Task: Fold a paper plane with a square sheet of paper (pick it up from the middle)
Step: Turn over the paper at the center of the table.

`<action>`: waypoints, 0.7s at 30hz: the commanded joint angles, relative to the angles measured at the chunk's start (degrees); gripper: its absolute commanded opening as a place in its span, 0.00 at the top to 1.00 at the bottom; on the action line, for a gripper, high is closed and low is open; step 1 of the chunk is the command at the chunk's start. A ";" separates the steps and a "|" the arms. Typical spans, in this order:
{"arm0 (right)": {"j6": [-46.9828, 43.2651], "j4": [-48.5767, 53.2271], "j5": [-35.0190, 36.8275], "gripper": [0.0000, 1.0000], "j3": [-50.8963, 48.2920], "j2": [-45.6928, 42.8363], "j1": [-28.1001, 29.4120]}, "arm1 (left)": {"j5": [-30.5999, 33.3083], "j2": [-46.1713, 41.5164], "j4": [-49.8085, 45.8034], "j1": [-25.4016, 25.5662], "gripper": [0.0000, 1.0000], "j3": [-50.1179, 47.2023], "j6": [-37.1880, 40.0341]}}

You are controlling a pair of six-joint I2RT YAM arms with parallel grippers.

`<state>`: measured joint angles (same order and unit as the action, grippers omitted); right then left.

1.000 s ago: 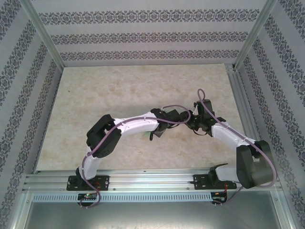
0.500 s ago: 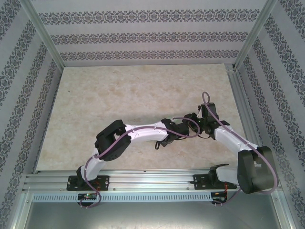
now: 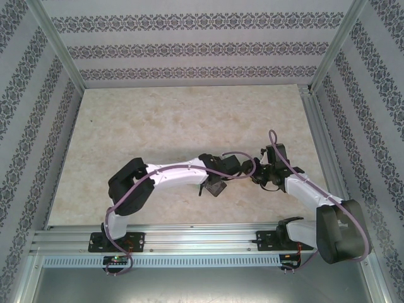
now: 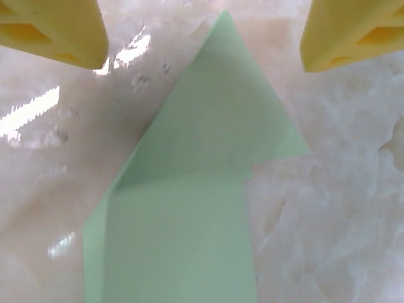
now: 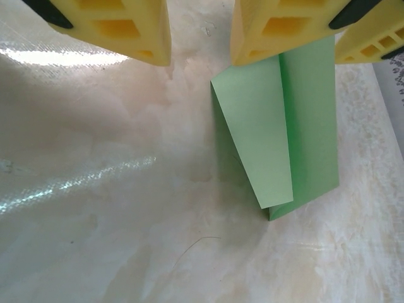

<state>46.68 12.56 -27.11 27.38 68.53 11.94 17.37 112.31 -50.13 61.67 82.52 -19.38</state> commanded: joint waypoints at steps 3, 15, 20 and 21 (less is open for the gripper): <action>0.35 -0.87 -0.17 0.69 0.51 -0.58 1.17 | -8.95 -4.99 7.98 -3.71 0.02 -5.50 4.80; 0.42 0.00 0.13 0.69 1.64 -0.59 1.55 | -10.27 1.18 8.25 -5.07 0.25 -3.53 7.99; 0.34 0.35 0.52 0.69 1.89 -0.77 1.72 | -7.10 2.81 7.97 -5.07 0.38 -2.75 9.17; 0.39 0.31 0.66 0.69 1.97 -0.70 1.73 | -6.73 3.04 7.95 -5.14 0.44 -2.49 9.39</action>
<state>46.68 12.51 -27.09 27.42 68.51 13.15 7.62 114.06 -42.92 57.08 78.52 -11.88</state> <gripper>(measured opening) 0.309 0.582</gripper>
